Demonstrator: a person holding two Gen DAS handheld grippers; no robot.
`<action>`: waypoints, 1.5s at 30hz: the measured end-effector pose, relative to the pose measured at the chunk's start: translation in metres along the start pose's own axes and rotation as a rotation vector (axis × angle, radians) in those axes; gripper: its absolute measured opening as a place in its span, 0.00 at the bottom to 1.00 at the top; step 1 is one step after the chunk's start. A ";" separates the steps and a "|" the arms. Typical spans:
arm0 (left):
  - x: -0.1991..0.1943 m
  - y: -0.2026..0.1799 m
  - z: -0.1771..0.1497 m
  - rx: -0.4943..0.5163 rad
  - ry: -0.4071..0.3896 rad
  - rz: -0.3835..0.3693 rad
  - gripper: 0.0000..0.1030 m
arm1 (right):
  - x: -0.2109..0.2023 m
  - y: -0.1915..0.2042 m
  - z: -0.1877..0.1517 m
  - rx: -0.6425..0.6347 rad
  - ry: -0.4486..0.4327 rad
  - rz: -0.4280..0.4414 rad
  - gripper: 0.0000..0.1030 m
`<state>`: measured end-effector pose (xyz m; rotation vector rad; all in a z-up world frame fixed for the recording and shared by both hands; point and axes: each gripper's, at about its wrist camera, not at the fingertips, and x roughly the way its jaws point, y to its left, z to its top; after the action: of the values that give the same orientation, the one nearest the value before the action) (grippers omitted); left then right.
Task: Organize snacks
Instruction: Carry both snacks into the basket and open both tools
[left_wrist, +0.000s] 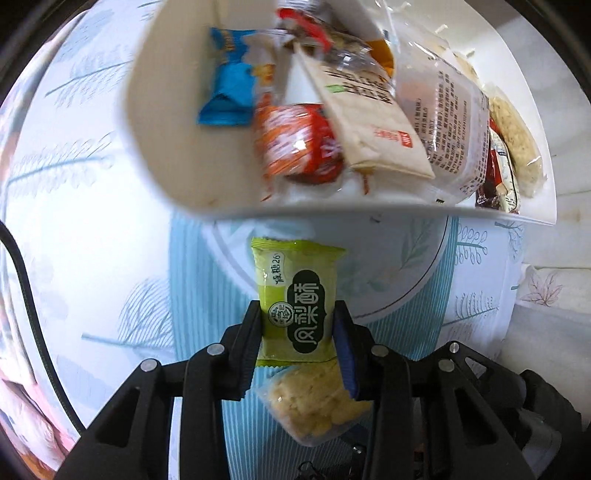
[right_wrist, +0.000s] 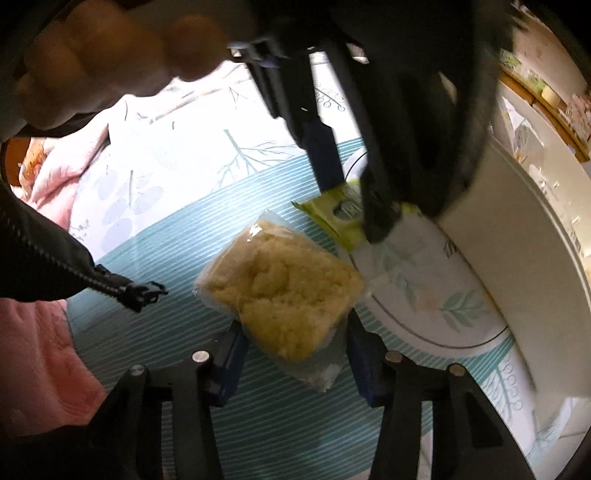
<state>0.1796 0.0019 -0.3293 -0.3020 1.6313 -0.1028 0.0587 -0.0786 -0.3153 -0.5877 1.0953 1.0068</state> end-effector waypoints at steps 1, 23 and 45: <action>-0.004 0.004 -0.004 -0.012 -0.005 -0.001 0.35 | -0.001 0.001 -0.001 0.010 -0.001 0.022 0.47; -0.170 0.046 -0.050 -0.166 -0.289 0.038 0.35 | -0.098 -0.016 0.037 0.155 -0.316 0.139 0.46; -0.220 -0.063 0.019 0.000 -0.499 -0.054 0.35 | -0.187 -0.177 0.016 0.705 -0.541 0.050 0.47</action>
<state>0.2191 0.0001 -0.1031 -0.3404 1.1289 -0.0618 0.2028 -0.2154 -0.1498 0.2749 0.8920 0.6892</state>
